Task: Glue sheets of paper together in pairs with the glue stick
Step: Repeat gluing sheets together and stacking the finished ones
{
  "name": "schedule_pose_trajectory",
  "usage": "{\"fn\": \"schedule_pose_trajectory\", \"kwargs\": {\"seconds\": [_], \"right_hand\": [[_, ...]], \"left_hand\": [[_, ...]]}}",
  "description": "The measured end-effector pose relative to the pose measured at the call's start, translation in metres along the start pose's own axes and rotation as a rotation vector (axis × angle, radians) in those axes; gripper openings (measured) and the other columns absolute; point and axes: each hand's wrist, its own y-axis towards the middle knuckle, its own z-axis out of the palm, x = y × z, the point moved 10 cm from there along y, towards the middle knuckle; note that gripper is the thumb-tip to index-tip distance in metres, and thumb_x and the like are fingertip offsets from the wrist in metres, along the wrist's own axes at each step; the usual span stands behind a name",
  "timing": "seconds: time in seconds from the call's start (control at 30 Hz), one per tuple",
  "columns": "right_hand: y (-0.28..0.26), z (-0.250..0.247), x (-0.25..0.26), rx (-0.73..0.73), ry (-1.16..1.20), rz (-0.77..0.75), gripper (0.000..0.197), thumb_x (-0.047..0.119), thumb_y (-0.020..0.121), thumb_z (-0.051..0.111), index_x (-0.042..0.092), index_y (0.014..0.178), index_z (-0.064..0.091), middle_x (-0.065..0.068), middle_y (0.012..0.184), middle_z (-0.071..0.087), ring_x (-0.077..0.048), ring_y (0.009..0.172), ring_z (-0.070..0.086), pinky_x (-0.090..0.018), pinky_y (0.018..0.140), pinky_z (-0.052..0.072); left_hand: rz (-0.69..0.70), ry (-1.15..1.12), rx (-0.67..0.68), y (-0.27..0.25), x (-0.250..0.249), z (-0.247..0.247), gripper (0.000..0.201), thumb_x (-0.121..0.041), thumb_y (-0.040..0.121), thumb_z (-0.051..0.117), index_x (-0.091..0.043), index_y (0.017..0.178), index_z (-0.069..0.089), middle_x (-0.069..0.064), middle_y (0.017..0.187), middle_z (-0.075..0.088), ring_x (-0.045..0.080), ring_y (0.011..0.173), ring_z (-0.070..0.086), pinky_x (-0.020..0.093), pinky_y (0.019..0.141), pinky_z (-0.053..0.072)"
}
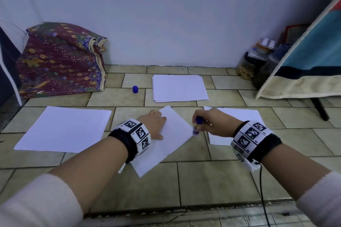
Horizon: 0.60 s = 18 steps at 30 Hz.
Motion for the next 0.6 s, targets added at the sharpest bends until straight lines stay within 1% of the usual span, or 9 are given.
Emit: {"fn": "schedule_pose_trajectory", "kwargs": {"seconds": [0.1,0.13,0.2,0.23,0.3,0.37,0.47,0.53,0.6], "right_hand": [[0.005,-0.027,-0.009,-0.221,0.147,0.045,0.013,0.012,0.088,0.063,0.019,0.092,0.054,-0.003,0.087,0.07,-0.021,0.077,0.064,-0.031,0.072,0.053],[0.007,-0.03,-0.012,-0.261,0.159,0.071,0.012,0.014,0.088,0.064,0.018,0.093,0.055,-0.005,0.088,0.07,-0.023,0.077,0.064,-0.03,0.07,0.053],[0.015,-0.03,-0.016,-0.305,0.167,0.116,0.013,0.016,0.088,0.065,0.014,0.098,0.057,-0.01,0.086,0.069,-0.024,0.074,0.062,-0.023,0.064,0.049],[0.019,-0.028,-0.018,-0.315,0.184,0.134,0.015,0.016,0.088,0.065,0.012,0.1,0.058,-0.011,0.086,0.068,-0.025,0.075,0.062,-0.022,0.064,0.048],[0.027,-0.023,-0.02,-0.328,0.237,0.171,0.017,0.016,0.088,0.065,0.01,0.101,0.058,-0.013,0.086,0.068,-0.026,0.08,0.064,-0.026,0.071,0.05],[0.036,-0.019,-0.023,-0.342,0.272,0.202,0.017,0.016,0.088,0.065,0.01,0.102,0.057,-0.014,0.09,0.067,-0.027,0.085,0.065,-0.032,0.077,0.052],[0.05,-0.015,-0.02,-0.357,0.299,0.225,0.017,0.014,0.088,0.063,0.01,0.103,0.056,-0.011,0.093,0.064,-0.027,0.087,0.064,-0.029,0.074,0.05],[0.059,-0.012,-0.015,-0.352,0.276,0.229,0.019,0.015,0.089,0.061,0.009,0.107,0.056,-0.009,0.093,0.061,-0.023,0.082,0.059,-0.026,0.071,0.045],[0.069,-0.01,-0.007,-0.343,0.26,0.231,0.021,0.016,0.09,0.061,0.009,0.109,0.055,-0.006,0.092,0.057,-0.02,0.076,0.053,-0.027,0.07,0.044]], "left_hand": [[-0.116,0.005,-0.048,-0.005,0.01,-0.004,0.079,-0.055,0.086,0.059,-0.007,0.14,0.028,0.009,0.138,0.036,0.025,0.122,0.044,0.033,0.083,0.042],[-0.145,0.011,-0.062,-0.008,0.013,-0.005,0.084,-0.059,0.084,0.059,-0.006,0.14,0.026,0.008,0.137,0.036,0.025,0.121,0.045,0.033,0.081,0.041],[-0.129,-0.002,-0.122,-0.009,0.013,-0.008,0.081,-0.058,0.085,0.057,-0.011,0.142,0.024,0.007,0.142,0.032,0.023,0.128,0.037,0.034,0.085,0.042],[-0.081,-0.015,-0.151,-0.009,0.009,-0.008,0.074,-0.051,0.088,0.056,-0.015,0.144,0.023,0.005,0.145,0.028,0.022,0.132,0.031,0.035,0.089,0.043],[0.038,-0.007,-0.154,-0.008,-0.002,-0.006,0.058,-0.033,0.095,0.05,-0.021,0.146,0.024,0.002,0.152,0.02,0.021,0.135,0.024,0.037,0.092,0.044],[0.081,0.03,-0.098,-0.007,-0.006,0.003,0.053,-0.026,0.099,0.043,-0.022,0.148,0.022,0.0,0.155,0.015,0.023,0.136,0.023,0.039,0.093,0.046],[0.043,0.036,-0.064,-0.006,-0.001,0.005,0.058,-0.036,0.097,0.047,-0.017,0.147,0.025,0.002,0.153,0.02,0.024,0.135,0.025,0.044,0.097,0.045],[0.015,0.034,-0.077,-0.005,0.004,0.001,0.062,-0.045,0.092,0.053,-0.013,0.141,0.033,0.004,0.146,0.032,0.023,0.131,0.032,0.042,0.096,0.045],[-0.001,0.054,-0.104,-0.003,0.009,-0.003,0.063,-0.051,0.09,0.053,-0.012,0.136,0.038,0.003,0.14,0.039,0.021,0.128,0.036,0.038,0.093,0.044]]}}
